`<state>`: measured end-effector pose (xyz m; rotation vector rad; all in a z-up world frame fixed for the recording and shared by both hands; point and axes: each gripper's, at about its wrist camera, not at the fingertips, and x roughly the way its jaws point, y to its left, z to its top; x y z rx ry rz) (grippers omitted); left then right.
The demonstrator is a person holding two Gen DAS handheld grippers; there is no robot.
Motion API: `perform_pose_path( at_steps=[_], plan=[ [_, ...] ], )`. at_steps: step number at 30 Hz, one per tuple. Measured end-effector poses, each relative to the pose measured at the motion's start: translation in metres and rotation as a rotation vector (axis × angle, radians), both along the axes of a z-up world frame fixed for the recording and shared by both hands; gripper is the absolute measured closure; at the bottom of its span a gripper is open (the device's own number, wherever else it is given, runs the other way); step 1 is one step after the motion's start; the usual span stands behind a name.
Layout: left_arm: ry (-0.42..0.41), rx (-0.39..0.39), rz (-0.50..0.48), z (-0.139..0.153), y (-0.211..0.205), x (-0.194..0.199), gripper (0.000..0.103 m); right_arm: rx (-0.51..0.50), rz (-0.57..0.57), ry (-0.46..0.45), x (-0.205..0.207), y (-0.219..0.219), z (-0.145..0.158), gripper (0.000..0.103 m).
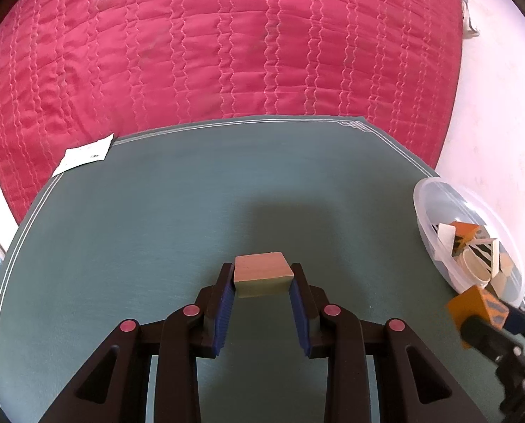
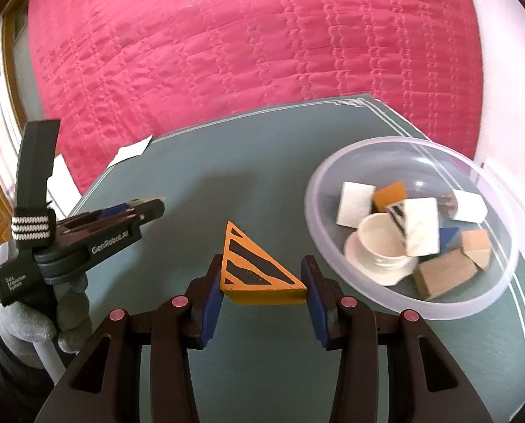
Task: Organize rigid objects
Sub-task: 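Carry the orange block into the bowl and open the right gripper while the left gripper carries the tan block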
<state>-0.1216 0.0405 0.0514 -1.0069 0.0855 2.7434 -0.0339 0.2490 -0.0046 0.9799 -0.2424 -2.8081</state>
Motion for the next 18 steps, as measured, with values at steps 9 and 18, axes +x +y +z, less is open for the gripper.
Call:
perform_pose_path(
  at_steps=[9, 18],
  plan=[
    [0.011, -0.022, -0.026, -0.001, 0.012, 0.007, 0.071, -0.011, -0.086, 0.040, 0.007, 0.030, 0.014, 0.059],
    [0.012, -0.036, -0.052, -0.003, 0.022, 0.012, 0.071, -0.012, -0.205, 0.052, 0.009, 0.074, 0.021, 0.059]
  ],
)
